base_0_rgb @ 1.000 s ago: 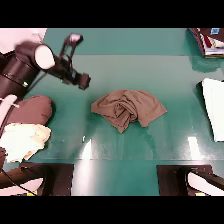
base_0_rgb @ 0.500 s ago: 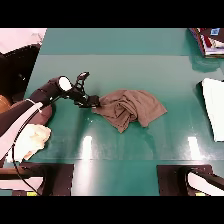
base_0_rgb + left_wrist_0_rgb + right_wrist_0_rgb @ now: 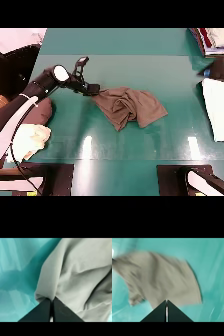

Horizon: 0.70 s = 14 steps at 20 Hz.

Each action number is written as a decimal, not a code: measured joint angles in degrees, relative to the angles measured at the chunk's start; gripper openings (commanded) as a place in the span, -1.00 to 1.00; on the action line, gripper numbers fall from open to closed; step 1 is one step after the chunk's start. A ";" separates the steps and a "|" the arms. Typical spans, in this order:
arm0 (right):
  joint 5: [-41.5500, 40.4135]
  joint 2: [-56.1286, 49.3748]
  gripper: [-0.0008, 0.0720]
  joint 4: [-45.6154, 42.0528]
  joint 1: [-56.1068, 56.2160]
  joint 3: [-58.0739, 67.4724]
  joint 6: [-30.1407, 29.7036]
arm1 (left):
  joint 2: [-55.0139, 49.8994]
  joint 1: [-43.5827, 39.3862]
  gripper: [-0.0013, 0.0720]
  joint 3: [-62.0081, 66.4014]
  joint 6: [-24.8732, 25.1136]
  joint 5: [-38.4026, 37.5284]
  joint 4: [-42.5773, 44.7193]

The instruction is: Fold the shirts.

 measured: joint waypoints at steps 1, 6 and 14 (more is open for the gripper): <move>-1.16 1.03 0.44 -0.55 -1.79 -6.56 0.07 | 0.31 0.00 -0.90 0.66 0.07 -0.17 0.85; -10.36 0.94 0.40 1.44 -5.99 -34.03 0.07 | 0.74 0.00 -0.90 2.01 0.13 -0.37 2.49; -28.63 -12.46 0.20 14.84 3.10 -41.64 -2.95 | 0.81 0.00 -0.90 2.29 0.13 0.46 2.97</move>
